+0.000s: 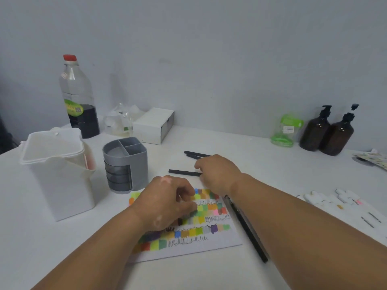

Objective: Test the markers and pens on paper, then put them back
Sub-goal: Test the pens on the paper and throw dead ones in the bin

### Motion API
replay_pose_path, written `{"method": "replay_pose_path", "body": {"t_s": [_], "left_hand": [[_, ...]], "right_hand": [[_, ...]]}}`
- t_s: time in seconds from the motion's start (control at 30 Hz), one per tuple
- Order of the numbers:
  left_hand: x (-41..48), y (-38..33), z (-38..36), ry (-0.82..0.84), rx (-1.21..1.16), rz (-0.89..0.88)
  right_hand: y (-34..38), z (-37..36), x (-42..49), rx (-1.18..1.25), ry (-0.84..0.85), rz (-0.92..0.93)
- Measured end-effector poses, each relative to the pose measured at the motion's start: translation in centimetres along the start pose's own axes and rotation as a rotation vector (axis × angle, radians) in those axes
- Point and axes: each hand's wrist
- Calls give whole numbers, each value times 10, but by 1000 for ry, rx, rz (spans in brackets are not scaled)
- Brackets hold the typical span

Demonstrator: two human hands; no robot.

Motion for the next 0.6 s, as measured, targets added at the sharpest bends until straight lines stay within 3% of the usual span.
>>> {"method": "replay_pose_path", "body": {"t_s": [0.1, 0.2, 0.27, 0.43, 0.5, 0.6], "left_hand": [[0, 0, -1, -5, -20, -3], [0, -1, 0, 7, -56, 0], [-2, -4, 0, 18, -105, -1], [-7, -7, 0, -20, -145, -61], [-10, -11, -1, -10, -186, -119], [-17, -20, -4, 13, -195, -230]], "right_hand": [[1, -3, 7, -68, 6, 1], [-6, 5, 0, 33, -19, -55], [-12, 16, -15, 288, -101, -152], [-4, 21, -87, 1310, -368, -306], [6, 13, -111, 1508, -421, -299], [18, 3, -129, 1522, -477, -254]]}}
Point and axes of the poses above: each hand's wrist, its own x-axis towards the middle knuckle, its own z-axis out of the back of the hand, y = z × x, and after that the axes turned 6 degrees about z, right-handed
